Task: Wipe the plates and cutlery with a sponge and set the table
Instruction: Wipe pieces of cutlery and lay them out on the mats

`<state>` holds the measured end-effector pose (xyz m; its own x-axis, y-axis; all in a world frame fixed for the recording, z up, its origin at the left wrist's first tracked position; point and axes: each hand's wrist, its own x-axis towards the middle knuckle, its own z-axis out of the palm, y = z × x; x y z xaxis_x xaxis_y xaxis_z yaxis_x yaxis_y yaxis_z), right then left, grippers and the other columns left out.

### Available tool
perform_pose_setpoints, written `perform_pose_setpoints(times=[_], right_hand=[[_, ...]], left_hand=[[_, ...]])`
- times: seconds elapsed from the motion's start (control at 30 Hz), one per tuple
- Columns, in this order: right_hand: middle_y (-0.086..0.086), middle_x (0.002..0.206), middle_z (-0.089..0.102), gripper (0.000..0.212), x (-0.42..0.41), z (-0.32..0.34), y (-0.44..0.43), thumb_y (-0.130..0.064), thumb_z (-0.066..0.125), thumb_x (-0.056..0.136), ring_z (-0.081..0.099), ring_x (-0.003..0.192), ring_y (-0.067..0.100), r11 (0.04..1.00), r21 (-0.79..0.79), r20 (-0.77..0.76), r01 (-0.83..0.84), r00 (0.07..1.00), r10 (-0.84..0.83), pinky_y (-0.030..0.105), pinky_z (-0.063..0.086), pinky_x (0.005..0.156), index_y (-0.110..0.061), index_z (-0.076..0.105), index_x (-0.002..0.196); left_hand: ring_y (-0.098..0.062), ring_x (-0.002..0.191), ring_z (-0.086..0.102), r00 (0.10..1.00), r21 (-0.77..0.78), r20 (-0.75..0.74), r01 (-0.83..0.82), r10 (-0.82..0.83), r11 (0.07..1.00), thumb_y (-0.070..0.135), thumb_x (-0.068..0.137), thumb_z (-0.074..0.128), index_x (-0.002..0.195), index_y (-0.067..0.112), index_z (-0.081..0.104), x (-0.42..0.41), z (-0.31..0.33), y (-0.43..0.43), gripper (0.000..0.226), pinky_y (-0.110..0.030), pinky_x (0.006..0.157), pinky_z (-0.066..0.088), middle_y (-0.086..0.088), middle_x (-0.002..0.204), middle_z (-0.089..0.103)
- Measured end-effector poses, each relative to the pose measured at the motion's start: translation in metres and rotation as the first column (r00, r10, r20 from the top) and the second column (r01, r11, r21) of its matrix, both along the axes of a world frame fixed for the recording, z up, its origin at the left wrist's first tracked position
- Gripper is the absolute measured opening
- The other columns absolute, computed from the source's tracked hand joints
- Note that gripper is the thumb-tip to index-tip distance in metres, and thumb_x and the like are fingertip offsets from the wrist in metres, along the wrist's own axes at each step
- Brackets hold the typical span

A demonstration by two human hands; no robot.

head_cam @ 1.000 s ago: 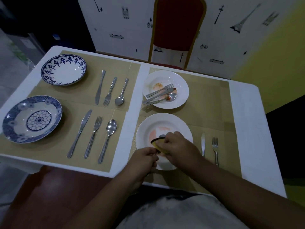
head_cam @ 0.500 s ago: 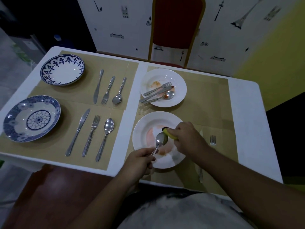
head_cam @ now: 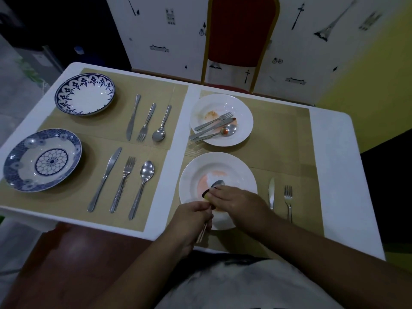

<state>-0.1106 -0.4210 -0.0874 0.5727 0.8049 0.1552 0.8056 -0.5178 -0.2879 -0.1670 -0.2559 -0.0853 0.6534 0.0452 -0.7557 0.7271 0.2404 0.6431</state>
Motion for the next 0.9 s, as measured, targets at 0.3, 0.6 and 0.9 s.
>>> perform_pose_setpoints(times=[0.3, 0.6, 0.9], right_hand=[[0.009, 0.121, 0.066, 0.061, 0.031, -0.013, -0.031, 0.015, 0.063, 0.065, 0.062, 0.11, 0.028, 0.963, 0.023, -0.07, 0.269, 0.961, -0.266, 0.043, 0.056, 0.084, -0.012, 0.065, 0.119], [0.006, 0.122, 0.065, 0.064, 0.0, -0.016, -0.096, 0.015, 0.068, 0.064, 0.061, 0.111, 0.025, 0.877, 0.051, -0.105, 0.478, 0.876, -0.471, 0.039, 0.052, 0.092, -0.014, 0.064, 0.122], [0.001, 0.128, 0.061, 0.062, -0.034, -0.035, -0.21, 0.009, 0.059, 0.071, 0.059, 0.114, 0.022, 0.695, -0.023, -0.187, 0.719, 0.68, -0.709, 0.031, 0.047, 0.096, -0.018, 0.061, 0.127]], left_hand=[[-0.022, 0.084, 0.069, 0.999, 0.047, 0.02, -0.027, 0.026, 0.999, 0.003, 0.092, 0.063, 0.105, 0.012, 0.08, 0.002, -0.009, 0.001, 0.023, -0.033, 0.073, 0.056, -0.007, 0.089, 0.078], [-0.026, 0.09, 0.072, 0.984, 0.1, 0.052, 0.164, -0.17, 0.981, 0.008, 0.091, 0.07, 0.103, 0.011, 0.078, 0.033, 0.001, -0.055, 0.015, -0.035, 0.08, 0.062, -0.011, 0.097, 0.077], [-0.019, 0.062, 0.06, 0.913, 0.164, 0.022, 0.398, -0.407, 0.903, 0.002, 0.087, 0.073, 0.077, 0.013, 0.077, 0.038, -0.01, -0.167, 0.015, -0.029, 0.06, 0.055, -0.012, 0.071, 0.067]])
